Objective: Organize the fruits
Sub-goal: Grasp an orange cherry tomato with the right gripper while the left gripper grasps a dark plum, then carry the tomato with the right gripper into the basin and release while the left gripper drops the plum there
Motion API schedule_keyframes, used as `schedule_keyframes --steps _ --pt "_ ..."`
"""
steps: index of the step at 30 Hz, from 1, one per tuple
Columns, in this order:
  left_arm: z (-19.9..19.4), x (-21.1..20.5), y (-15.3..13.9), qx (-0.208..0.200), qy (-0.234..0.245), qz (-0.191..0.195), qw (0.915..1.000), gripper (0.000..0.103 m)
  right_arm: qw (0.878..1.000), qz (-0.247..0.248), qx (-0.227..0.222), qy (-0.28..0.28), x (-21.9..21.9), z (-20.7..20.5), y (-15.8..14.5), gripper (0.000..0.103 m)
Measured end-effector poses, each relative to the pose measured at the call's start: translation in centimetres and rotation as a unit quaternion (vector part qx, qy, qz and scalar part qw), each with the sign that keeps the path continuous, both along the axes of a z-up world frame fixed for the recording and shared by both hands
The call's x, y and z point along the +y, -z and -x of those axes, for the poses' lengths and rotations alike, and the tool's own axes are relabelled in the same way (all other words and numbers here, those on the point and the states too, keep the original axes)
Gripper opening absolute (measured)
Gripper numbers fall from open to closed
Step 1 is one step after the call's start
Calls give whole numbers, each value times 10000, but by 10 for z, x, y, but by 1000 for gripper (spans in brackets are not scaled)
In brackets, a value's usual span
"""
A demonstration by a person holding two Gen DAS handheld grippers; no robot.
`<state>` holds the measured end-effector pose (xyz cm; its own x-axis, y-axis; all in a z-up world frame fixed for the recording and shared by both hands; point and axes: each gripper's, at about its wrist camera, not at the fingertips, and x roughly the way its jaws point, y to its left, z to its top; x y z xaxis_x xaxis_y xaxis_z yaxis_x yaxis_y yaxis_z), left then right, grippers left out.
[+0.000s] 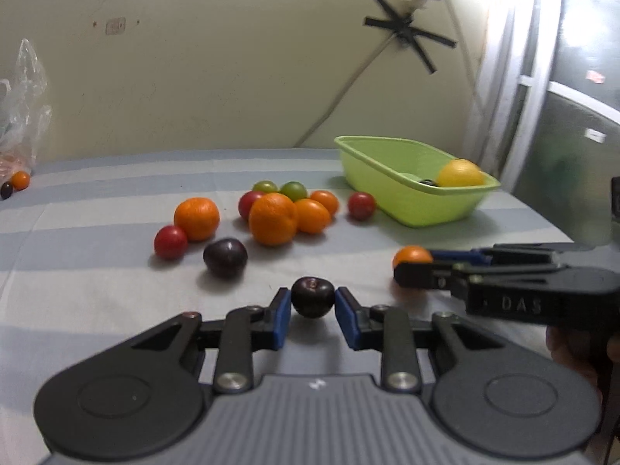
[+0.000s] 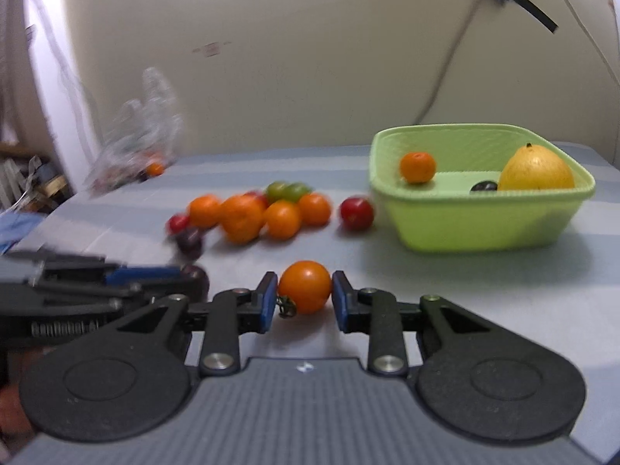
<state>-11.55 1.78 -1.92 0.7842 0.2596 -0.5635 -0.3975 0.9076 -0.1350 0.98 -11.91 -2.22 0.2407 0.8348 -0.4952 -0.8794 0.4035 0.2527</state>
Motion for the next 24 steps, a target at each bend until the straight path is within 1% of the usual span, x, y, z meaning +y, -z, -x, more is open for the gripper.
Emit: schedule_keyframes --steps 4,6,9,10,12,13,14,16,17,18,21,24 --pt "20 -18 -4 -150 192 -26 9997 26 9993 -79 -157 -341 -22 28 0 33" --pt "22 -24 -2 -103 219 -101 9997 26 9986 -45 -304 -437 -29 39 1 33" --pt "16 -27 4 70 173 -170 9997 27 9975 97 -537 -451 -26 47 4 36" --pt "15 -27 4 93 145 -184 9997 28 9974 103 -553 -446 -25 47 4 36" --pt "15 -29 3 67 91 -274 9996 36 9976 153 -491 -470 -23 46 6 39" --pt "15 -29 3 61 66 -297 9995 43 9977 160 -474 -455 -23 45 7 39" --pt "15 -30 3 57 50 -314 9995 46 9978 146 -463 -451 -25 46 7 40" --pt "15 -31 3 64 34 -361 9993 49 9979 136 -440 -458 -26 46 8 41" --pt "15 -32 4 71 26 -385 9992 50 9978 135 -441 -467 -27 48 9 46" --pt "14 -33 4 85 -2 -423 9991 50 9977 130 -457 -479 -27 49 9 47" --pt "12 -31 4 113 -10 -388 9992 50 9976 125 -477 -485 -28 50 9 47" --pt "12 -33 5 124 -20 -438 9990 50 9976 123 -474 -485 -28 50 10 47"
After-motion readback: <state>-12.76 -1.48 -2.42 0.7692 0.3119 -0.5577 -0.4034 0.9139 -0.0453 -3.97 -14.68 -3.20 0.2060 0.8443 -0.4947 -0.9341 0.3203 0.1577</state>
